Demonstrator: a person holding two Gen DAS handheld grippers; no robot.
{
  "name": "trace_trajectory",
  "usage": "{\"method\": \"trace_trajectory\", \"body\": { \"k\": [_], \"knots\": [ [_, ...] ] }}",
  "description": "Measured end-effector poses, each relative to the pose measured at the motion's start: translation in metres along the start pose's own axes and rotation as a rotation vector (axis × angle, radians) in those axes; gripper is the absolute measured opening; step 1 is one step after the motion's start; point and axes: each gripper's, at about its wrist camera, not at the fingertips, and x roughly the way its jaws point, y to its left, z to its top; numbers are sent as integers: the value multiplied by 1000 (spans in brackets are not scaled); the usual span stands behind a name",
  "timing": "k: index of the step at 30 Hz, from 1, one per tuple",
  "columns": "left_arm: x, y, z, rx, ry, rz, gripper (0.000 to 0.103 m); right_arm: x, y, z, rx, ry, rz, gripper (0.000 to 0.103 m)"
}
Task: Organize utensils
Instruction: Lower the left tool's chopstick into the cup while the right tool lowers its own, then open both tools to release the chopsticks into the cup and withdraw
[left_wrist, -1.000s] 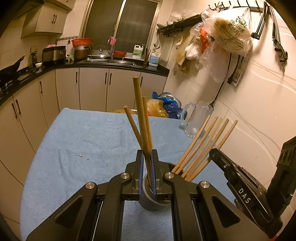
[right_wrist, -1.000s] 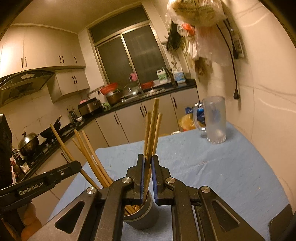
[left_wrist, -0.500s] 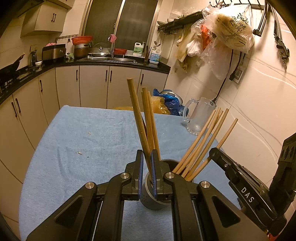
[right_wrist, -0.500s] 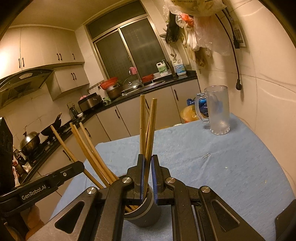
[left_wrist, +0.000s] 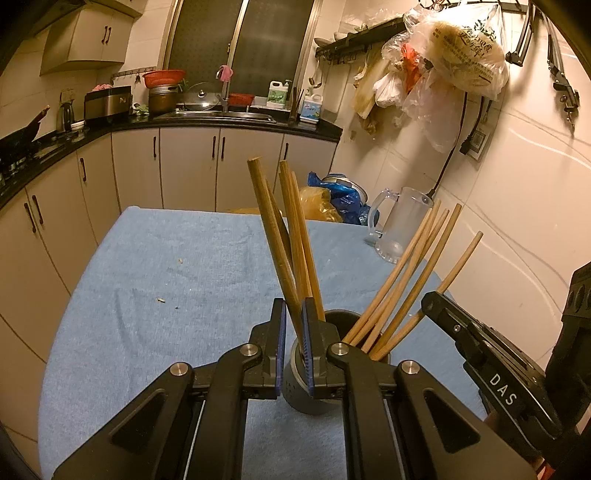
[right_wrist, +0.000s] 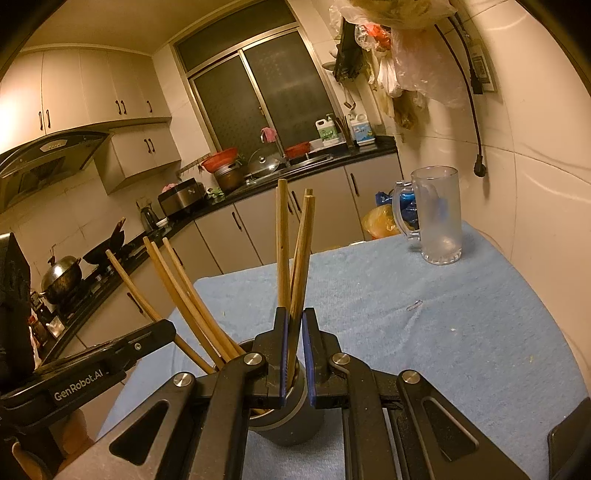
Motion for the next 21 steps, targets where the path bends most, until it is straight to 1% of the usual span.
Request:
{"method": "trace_trajectory", "body": {
  "k": [13, 21],
  "knots": [
    [0, 0, -2, 5, 7, 26, 9, -2, 1, -1, -3, 6, 6, 9],
    [0, 2, -3, 1, 19, 53, 9, -15, 1, -2, -4, -12, -9, 9]
  ]
}}
